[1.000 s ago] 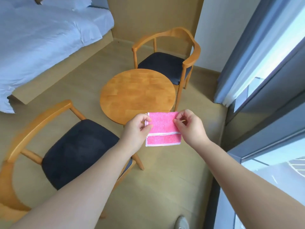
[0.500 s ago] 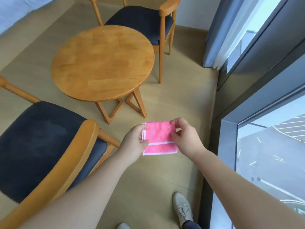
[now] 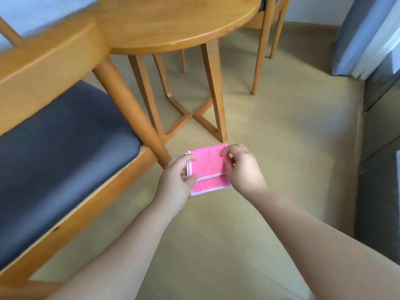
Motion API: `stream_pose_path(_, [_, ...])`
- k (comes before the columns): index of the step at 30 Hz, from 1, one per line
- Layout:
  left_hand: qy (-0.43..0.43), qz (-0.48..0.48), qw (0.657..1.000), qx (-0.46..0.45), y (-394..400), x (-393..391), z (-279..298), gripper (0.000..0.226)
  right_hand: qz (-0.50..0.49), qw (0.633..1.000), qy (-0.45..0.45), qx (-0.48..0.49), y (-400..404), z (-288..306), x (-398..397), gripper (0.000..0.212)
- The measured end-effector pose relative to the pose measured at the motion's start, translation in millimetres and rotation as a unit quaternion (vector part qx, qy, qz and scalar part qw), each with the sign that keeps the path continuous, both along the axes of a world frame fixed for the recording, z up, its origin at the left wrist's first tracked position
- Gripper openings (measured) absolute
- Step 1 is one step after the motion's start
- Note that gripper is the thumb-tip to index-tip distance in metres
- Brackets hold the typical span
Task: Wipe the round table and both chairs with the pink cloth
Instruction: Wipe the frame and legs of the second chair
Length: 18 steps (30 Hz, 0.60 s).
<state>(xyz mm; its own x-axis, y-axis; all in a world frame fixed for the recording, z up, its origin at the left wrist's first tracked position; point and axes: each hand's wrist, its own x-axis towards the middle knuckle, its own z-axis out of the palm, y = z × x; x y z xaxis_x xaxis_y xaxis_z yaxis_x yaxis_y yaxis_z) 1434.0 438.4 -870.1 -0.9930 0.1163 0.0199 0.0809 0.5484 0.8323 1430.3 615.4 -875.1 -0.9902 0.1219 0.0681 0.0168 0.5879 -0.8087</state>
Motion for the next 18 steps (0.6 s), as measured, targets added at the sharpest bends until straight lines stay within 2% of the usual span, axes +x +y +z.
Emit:
stream_pose_path(4, [0.150, 0.041, 0.987, -0.025, -22.8, -0.1, -15.2, 0.044, 0.022, 0.993, 0.115, -0.005, -32.4, -18.9, -25.4, 0.024])
stream_pose_path(6, [0.191, 0.061, 0.979, -0.049, -33.1, 3.0, -4.4, 0.044, 0.042, 0.987, 0.153, -0.011, -48.7, -12.6, -34.0, 0.025])
stream_pose_path(9, [0.202, 0.073, 0.974, -0.066, -49.0, 8.3, 19.4, 0.045, 0.083, 0.980, 0.179, -0.009, -72.9, 4.5, -42.4, 0.033])
stream_pose_path(14, [0.177, 0.097, 0.974, -0.103, -75.2, 14.7, 47.0, 0.046, 0.150, 0.971, 0.184, 0.024, -111.7, 21.5, -49.2, 0.068])
stream_pose_path(18, [0.224, 0.066, 0.956, -0.177, -88.6, 24.0, 59.3, 0.049, 0.108, 0.976, 0.182, 0.053, -135.3, 13.3, -55.0, 0.073])
